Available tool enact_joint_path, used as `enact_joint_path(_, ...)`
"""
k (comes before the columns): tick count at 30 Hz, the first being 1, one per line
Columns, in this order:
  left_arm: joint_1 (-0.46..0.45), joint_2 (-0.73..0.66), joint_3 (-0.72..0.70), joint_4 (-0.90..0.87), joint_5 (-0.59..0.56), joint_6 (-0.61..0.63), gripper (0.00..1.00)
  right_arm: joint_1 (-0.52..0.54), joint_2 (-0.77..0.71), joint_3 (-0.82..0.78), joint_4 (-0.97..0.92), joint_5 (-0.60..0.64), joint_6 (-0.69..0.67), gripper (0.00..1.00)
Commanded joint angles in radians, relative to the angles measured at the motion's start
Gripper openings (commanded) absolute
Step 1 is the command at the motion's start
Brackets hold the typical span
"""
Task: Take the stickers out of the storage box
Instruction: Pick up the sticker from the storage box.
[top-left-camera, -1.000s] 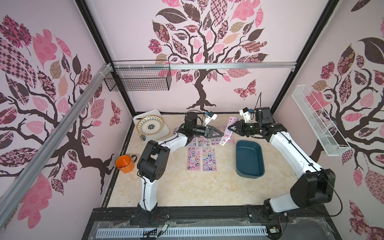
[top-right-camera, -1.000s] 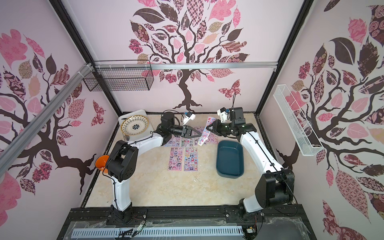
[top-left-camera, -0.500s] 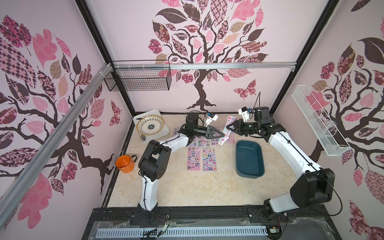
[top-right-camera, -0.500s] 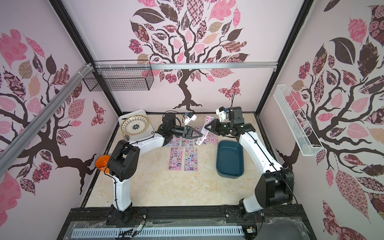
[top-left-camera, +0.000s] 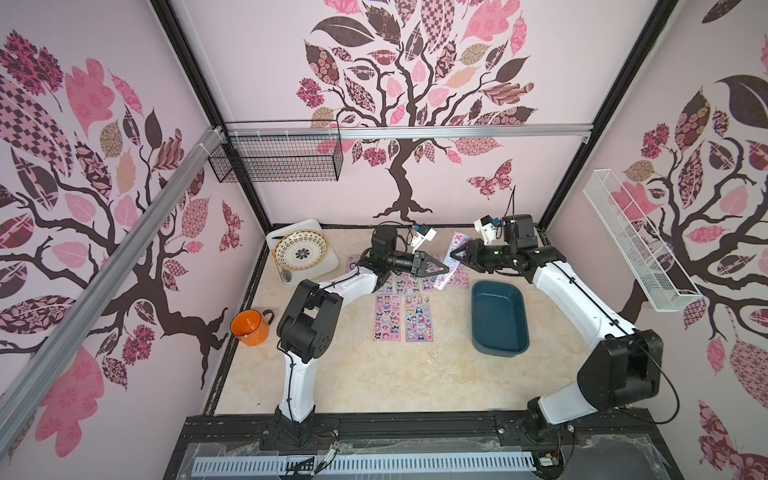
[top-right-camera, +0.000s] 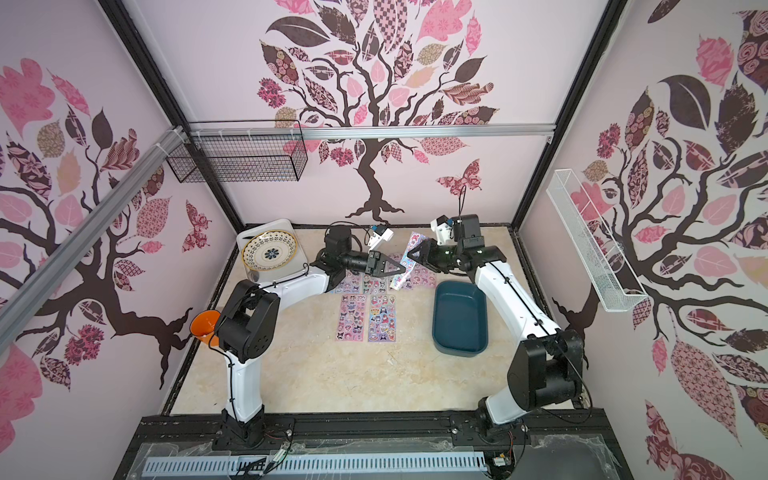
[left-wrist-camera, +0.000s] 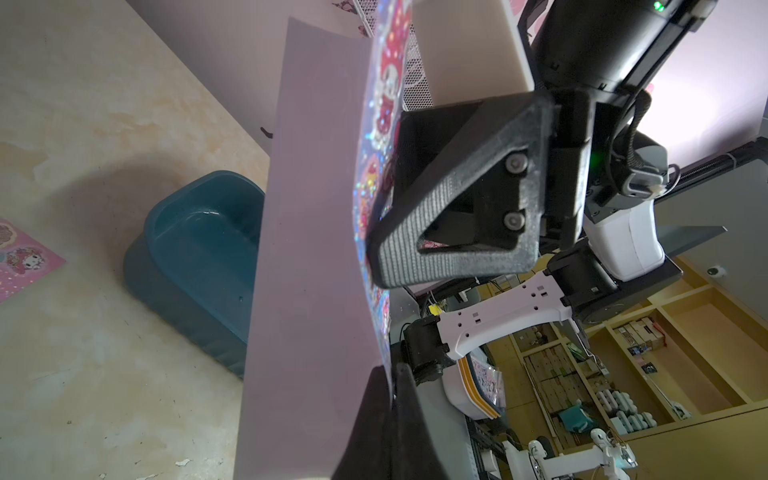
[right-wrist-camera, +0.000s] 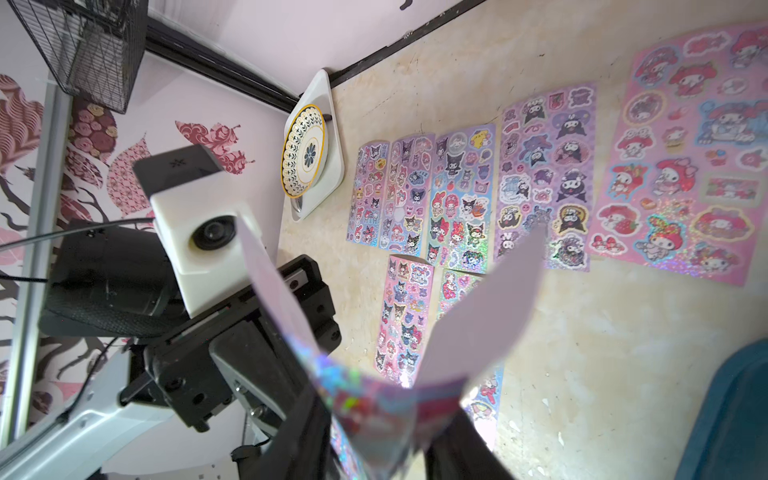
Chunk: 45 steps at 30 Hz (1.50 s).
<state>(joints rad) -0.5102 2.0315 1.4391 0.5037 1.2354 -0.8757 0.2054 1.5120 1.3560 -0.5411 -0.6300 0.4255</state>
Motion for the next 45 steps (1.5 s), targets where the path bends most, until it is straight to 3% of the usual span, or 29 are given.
enact_joint_path(1, 0.023, -0.008, -0.018, 0.081, -0.029, -0.040, 0.00, 0.005, -0.039, -0.014, 0.029, 0.037, -0.001, 0.48)
enact_joint_path(10, 0.091, -0.004, -0.100, 0.438, -0.065, -0.316, 0.00, 0.006, -0.055, -0.085, 0.203, 0.003, 0.097, 0.73)
enact_joint_path(14, 0.101, 0.007, -0.104, 0.531, -0.067, -0.396, 0.00, 0.005, -0.032, -0.130, 0.356, -0.075, 0.185, 0.77)
enact_joint_path(31, 0.102, 0.008, -0.102, 0.644, -0.078, -0.511, 0.00, 0.005, 0.055, -0.240, 0.871, -0.276, 0.459, 0.78)
enact_joint_path(45, 0.121, 0.024, -0.117, 0.612, -0.106, -0.471, 0.00, 0.005, 0.011, -0.228, 0.841, -0.294, 0.442, 0.65)
